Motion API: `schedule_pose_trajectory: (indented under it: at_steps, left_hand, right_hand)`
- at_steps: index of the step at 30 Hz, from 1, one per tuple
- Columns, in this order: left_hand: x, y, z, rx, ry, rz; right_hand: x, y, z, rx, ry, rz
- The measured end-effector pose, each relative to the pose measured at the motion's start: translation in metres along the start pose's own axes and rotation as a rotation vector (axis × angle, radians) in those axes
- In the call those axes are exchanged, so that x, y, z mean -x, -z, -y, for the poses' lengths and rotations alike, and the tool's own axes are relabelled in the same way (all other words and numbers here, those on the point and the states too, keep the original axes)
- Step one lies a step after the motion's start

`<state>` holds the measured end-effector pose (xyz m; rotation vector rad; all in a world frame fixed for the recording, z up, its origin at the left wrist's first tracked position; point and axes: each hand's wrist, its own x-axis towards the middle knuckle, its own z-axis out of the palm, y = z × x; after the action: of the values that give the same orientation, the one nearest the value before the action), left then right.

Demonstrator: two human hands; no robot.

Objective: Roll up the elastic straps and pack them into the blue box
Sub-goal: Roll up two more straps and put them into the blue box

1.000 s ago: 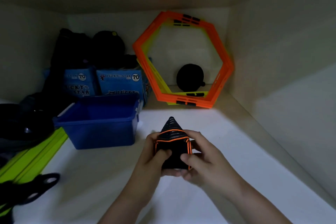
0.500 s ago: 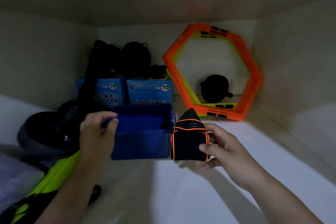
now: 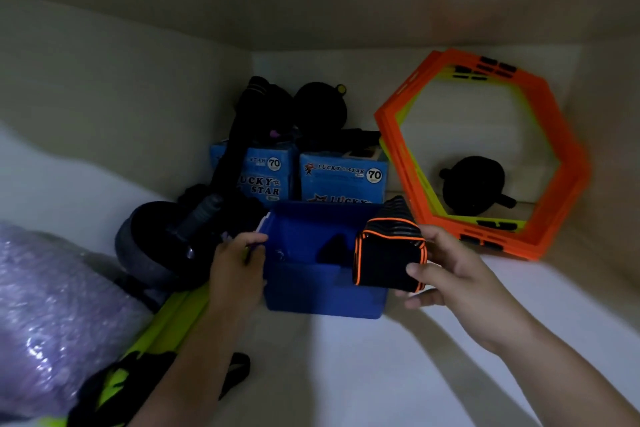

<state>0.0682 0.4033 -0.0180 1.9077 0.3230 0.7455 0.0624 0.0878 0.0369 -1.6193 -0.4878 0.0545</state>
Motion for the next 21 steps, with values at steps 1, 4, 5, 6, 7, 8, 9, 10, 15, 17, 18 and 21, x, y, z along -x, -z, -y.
schedule_pose_trajectory:
  at_steps: [1,4,5,6,7,8,9,10,15,17,18,21]
  left_hand:
    - [0.005,-0.001,0.003,0.032,-0.007,-0.027]
    - [0.029,-0.003,0.01,0.141,-0.035,-0.13]
    - [0.039,-0.004,0.012,0.197,-0.042,-0.16]
    - [0.05,-0.006,0.012,0.275,-0.04,-0.184]
    - [0.059,-0.009,0.012,0.342,-0.024,-0.199]
    - [0.068,-0.011,0.014,0.395,-0.008,-0.208]
    - [0.075,-0.013,0.017,0.425,0.008,-0.216]
    - [0.08,-0.015,0.02,0.447,0.025,-0.22]
    - [0.096,-0.019,0.026,0.479,0.073,-0.227]
    - [0.099,-0.02,0.024,0.451,0.076,-0.217]
    - [0.099,-0.019,0.022,0.441,0.072,-0.212]
    - [0.1,-0.019,0.019,0.432,0.075,-0.204]
  right_hand:
    - [-0.005,0.0,0.002,0.009,0.007,0.003]
    - [-0.018,-0.001,0.006,0.04,0.02,0.003]
    - [-0.023,-0.002,0.008,0.057,0.018,0.006]
    - [-0.028,-0.003,0.009,0.088,0.018,0.011]
    - [-0.032,-0.004,0.009,0.135,0.02,0.016]
    - [-0.036,-0.007,0.009,0.205,0.03,0.021]
    - [-0.039,-0.01,0.009,0.301,0.053,0.022]
    - [-0.041,-0.013,0.009,0.413,0.082,0.023]
    - [-0.046,-0.039,0.003,0.858,0.103,0.078]
    - [-0.048,-0.05,-0.002,0.981,0.049,0.12]
    - [-0.049,-0.056,-0.005,1.029,0.013,0.142]
    - [-0.055,-0.064,-0.017,1.077,-0.104,0.181]
